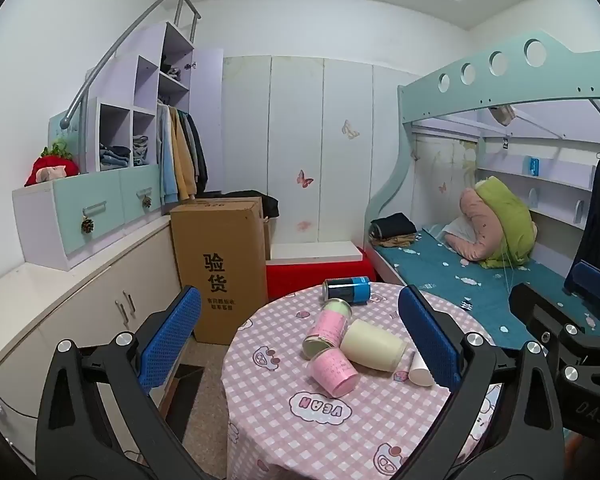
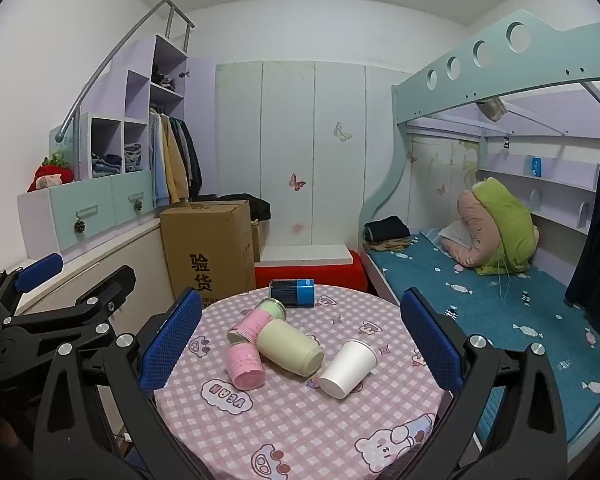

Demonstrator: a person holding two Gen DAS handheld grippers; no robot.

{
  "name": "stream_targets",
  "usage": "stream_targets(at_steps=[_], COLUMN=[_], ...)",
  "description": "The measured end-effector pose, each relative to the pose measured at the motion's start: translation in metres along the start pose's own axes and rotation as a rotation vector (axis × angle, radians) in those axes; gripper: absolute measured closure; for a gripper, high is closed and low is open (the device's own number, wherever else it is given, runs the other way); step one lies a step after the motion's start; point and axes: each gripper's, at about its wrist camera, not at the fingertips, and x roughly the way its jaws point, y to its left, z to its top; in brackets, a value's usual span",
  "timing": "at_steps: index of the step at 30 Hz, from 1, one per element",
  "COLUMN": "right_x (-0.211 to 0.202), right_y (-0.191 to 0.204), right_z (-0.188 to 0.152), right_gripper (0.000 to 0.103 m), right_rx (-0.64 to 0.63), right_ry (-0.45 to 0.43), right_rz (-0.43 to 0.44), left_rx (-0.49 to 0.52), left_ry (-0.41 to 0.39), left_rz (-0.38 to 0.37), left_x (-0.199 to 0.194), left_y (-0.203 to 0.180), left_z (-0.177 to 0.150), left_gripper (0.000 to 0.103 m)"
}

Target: Flip cup upright

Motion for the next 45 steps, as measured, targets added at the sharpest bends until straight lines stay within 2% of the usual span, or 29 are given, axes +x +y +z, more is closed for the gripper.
stream_targets(at_steps=[23, 45], right_x=[0.002, 0.006], right_y=[0.000, -0.004], right_z=[-0.001, -0.009], right_gripper=[0.007, 0.007], right_rx=[0.014, 0.021], right_ry=[0.003, 0.006], right_rz=[0.002, 0.000], left_rx=[0.001, 0.004], left_ry=[0.005, 0.006], left_rz=[-0.002, 0.003], left_x=[-0.001, 0.008], left_y=[0.000, -0.009], left_z=[0.000, -0.015], left_gripper=[0.005, 0.005])
